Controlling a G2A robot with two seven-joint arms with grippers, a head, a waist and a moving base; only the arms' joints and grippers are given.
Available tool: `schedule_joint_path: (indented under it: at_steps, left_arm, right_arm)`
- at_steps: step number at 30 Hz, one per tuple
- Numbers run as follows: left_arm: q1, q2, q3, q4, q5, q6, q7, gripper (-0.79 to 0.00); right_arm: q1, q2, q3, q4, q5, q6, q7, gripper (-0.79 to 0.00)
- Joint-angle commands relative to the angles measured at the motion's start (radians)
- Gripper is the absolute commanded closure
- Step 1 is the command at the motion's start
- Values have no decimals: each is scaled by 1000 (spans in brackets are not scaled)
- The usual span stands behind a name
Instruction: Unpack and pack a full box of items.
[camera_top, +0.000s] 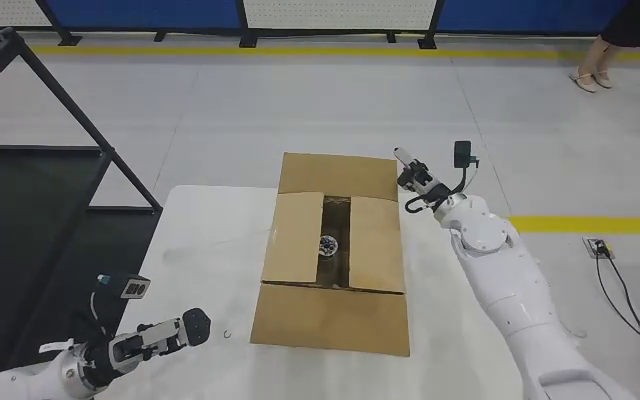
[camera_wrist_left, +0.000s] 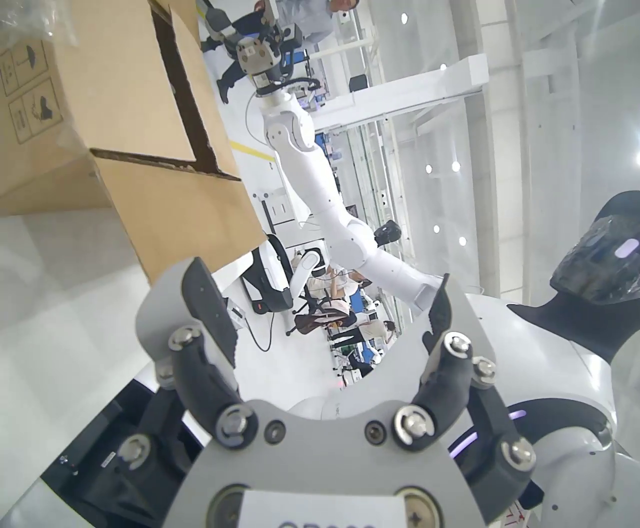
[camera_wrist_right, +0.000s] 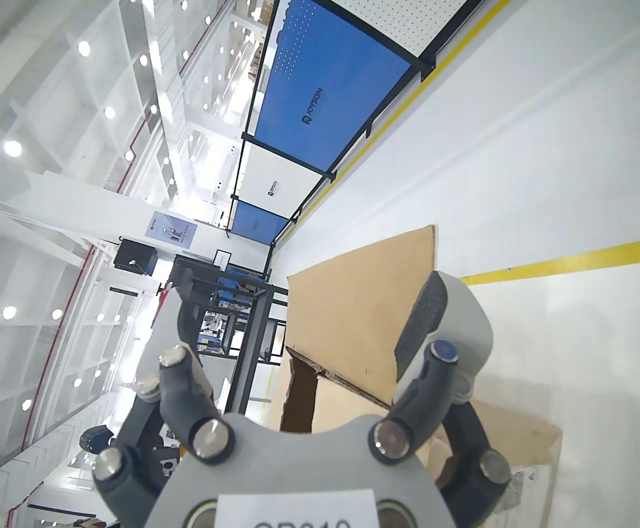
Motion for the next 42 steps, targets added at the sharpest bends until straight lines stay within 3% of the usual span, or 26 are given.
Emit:
schedule_joint_path:
  at_steps: [1, 7, 13, 30, 42]
  left_arm:
    - [0, 0, 0, 0, 0, 0, 0, -785]
    - [7, 2, 30, -12, 4, 2, 13, -785]
    - [10, 14, 28, 33, 23, 11, -8, -785]
    - [16, 39, 58, 58, 21, 13, -11, -785]
    - [24, 54, 77, 58, 21, 6, -3, -785]
  right_arm:
    - [0, 0, 0, 0, -1, 0, -1, -785]
    - [-20, -1, 1, -23, -20, 34, -67, -785]
    - [-9, -1, 8, 23, -25, 51, -92, -785]
    - [120, -40, 0, 286, 124, -64, 152, -785]
    - [144, -30, 50, 336, 227, -173, 260, -785]
